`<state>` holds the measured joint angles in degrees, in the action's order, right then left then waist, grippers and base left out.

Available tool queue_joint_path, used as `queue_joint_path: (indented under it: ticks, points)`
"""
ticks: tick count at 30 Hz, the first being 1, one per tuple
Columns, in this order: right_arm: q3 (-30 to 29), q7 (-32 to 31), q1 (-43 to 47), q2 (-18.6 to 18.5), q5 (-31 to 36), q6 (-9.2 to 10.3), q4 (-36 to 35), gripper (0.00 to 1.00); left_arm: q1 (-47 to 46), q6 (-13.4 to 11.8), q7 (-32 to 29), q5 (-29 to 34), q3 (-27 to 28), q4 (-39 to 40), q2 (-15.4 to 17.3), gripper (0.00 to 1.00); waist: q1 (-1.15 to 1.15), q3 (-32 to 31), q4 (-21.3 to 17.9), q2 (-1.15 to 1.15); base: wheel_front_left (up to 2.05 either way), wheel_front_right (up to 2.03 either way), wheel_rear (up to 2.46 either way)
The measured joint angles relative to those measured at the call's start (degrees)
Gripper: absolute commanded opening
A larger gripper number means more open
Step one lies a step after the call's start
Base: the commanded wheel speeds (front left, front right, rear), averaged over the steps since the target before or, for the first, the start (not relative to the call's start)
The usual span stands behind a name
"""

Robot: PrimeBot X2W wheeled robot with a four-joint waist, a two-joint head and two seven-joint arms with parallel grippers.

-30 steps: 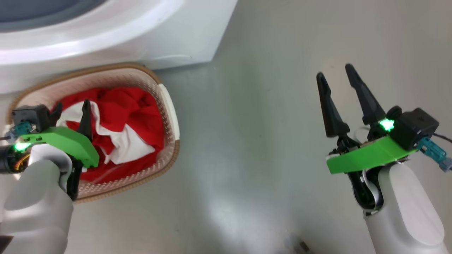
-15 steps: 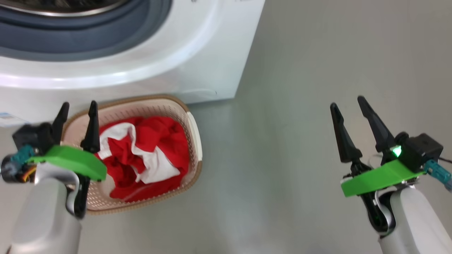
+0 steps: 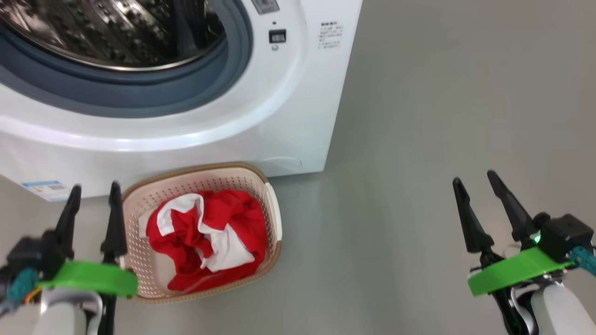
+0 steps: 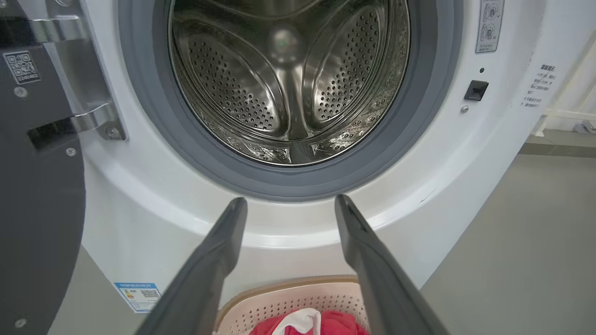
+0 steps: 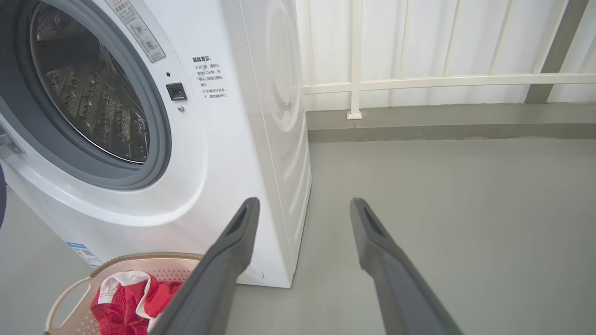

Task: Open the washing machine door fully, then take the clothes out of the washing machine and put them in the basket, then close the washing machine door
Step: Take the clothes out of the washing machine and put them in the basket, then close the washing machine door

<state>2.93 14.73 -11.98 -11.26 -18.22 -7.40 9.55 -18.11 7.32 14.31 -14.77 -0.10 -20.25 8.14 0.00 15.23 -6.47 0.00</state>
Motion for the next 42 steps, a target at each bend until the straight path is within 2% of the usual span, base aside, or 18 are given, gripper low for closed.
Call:
queue_joint_path:
  ticks: [14, 19, 42]
  points:
    - [-1.2, 0.0, 5.3, -0.9, -0.1, 0.0, -0.1, 1.0, 14.4, 0.0, 0.0, 2.6, 6.3, 13.2, -3.5, 1.0, 0.0, -5.5, 0.7, 0.0, 0.0, 0.0, 0.0]
    - [-1.5, 0.0, 5.3, -1.1, -0.1, 0.0, -0.2, 1.0, 15.6, 0.0, 0.0, 2.7, 6.8, 14.4, -4.5, 1.0, 0.0, -6.1, 0.5, 0.0, 0.0, 0.0, 0.0]
    - [-1.6, 0.0, 5.3, -1.1, -0.1, 0.0, -0.5, 1.0, 15.6, 0.0, 0.0, 3.6, 6.8, 15.4, -4.7, 1.0, 0.0, -5.2, 0.7, 0.0, 0.0, 0.0, 0.0]
